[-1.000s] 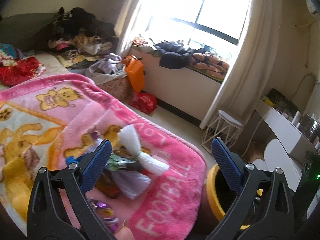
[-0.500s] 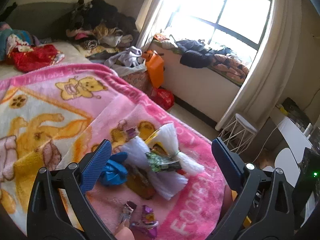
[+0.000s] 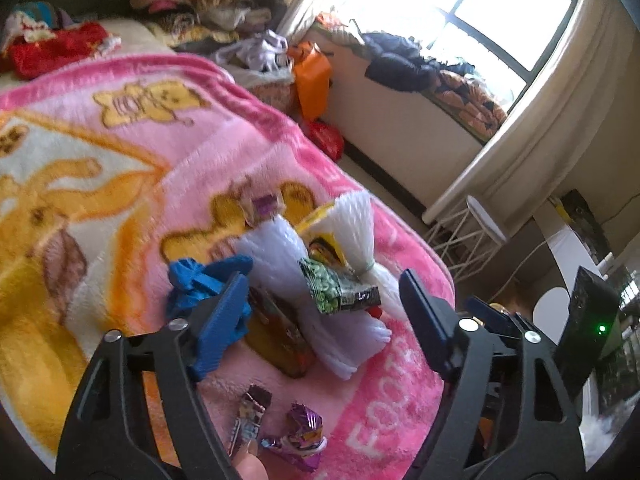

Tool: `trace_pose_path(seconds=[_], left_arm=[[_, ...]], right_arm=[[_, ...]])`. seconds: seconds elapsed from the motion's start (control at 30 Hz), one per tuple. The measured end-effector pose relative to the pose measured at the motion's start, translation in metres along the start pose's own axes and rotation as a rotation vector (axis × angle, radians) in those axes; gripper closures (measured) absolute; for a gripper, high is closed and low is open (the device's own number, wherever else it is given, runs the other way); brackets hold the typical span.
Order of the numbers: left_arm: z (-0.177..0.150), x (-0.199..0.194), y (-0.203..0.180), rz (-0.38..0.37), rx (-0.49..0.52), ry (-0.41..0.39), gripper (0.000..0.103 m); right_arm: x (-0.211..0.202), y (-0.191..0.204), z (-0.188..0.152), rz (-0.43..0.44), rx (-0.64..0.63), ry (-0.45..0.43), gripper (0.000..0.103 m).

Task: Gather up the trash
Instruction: 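Grasp the white mesh net with the right tool while the left tool grasps a green wrapper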

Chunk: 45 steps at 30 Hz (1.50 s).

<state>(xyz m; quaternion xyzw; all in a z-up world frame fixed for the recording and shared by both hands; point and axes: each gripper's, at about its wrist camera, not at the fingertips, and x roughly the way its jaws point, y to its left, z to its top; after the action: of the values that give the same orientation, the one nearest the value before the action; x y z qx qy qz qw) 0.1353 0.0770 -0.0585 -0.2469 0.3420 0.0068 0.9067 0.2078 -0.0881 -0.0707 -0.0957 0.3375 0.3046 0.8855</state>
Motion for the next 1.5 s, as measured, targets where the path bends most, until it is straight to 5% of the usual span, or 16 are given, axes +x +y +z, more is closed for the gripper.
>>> trace_pose_path(seconds=[0.3,0.53,0.63,0.8,0.93,1.5], left_arm=[[-0.002,0.029,0.002,-0.05,-0.05,0.096,0.047],[0.0,0.047,0.004,-0.077,-0.09,0.136,0.068],[-0.001,0.048,0.0,-0.084,-0.087,0.147,0.078],[-0.003,0.042,-0.009,-0.094,-0.059,0.128,0.095],[-0.003,0.034,-0.009,-0.099,-0.054,0.106,0.099],[0.0,-0.008,-0.024,-0.108,0.04,0.037,0.1]], right_arm=[[0.03,-0.005,0.007,0.033,-0.006,0.056,0.033],[0.046,-0.01,0.002,0.133,0.045,0.129,0.079],[0.042,-0.006,-0.002,0.14,0.033,0.129,0.086],[0.031,-0.006,-0.006,0.147,0.05,0.102,0.089],[0.017,-0.008,-0.008,0.155,0.069,0.067,0.092],[-0.043,-0.015,-0.017,0.157,0.134,-0.047,0.093]])
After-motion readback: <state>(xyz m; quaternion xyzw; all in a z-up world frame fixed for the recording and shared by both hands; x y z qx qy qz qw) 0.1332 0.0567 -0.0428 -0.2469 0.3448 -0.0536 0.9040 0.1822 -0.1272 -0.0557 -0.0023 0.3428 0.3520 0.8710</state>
